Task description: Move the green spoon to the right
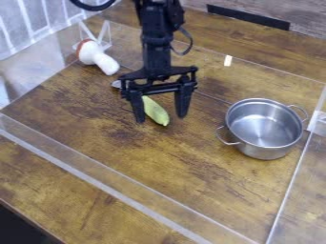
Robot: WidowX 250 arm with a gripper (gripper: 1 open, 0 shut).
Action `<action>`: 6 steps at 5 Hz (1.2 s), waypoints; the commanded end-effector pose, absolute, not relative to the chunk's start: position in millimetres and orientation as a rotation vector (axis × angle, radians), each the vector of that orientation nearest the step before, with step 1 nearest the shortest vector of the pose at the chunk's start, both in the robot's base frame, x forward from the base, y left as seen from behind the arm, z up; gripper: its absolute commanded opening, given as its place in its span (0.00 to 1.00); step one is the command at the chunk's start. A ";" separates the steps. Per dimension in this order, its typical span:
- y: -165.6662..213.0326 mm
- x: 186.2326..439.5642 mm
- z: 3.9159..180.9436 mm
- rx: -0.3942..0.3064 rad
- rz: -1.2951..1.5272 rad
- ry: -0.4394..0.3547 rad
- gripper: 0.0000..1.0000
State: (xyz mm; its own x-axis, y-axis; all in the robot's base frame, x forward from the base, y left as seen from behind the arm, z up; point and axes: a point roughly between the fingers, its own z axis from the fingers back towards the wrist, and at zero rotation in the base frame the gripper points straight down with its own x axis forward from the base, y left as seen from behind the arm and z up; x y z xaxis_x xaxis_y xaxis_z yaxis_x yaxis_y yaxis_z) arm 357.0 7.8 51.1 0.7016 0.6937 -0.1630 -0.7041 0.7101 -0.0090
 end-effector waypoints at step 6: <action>44.3 389.0 126.4 -0.064 0.410 0.097 0.00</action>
State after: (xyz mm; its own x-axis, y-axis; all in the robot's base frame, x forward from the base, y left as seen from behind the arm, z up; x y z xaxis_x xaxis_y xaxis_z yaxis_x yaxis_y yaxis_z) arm 383.8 40.1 104.2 0.9031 0.3924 -0.1743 -0.4030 0.9148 -0.0284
